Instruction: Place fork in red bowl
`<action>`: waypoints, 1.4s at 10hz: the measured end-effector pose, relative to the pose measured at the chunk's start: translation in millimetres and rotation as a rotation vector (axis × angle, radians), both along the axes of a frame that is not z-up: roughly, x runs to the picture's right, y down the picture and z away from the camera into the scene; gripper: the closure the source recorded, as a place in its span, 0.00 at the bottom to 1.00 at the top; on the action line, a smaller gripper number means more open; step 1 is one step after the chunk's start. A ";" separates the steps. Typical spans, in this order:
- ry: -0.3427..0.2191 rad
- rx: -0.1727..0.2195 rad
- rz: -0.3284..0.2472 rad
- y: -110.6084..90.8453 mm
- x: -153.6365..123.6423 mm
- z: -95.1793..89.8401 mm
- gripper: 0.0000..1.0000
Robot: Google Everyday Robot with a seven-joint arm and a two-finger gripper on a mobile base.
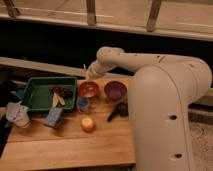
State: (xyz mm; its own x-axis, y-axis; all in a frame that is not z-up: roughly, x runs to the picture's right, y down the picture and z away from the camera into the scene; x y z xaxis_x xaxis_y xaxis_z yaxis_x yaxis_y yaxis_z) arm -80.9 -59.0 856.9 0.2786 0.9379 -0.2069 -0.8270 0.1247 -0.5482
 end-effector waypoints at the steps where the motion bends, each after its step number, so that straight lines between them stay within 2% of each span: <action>1: -0.011 -0.016 0.005 5.7 -5.8 13.6 1.00; 5: -0.041 -0.048 0.035 14.2 -7.8 49.4 1.00; 8: -0.046 -0.049 -0.006 5.4 -22.2 61.0 0.98; 10: -0.040 -0.058 -0.023 4.5 -25.0 67.7 0.82; 12: -0.035 -0.071 -0.028 7.5 -25.7 73.8 0.59; 14: -0.031 -0.082 -0.024 10.7 -24.6 75.8 0.41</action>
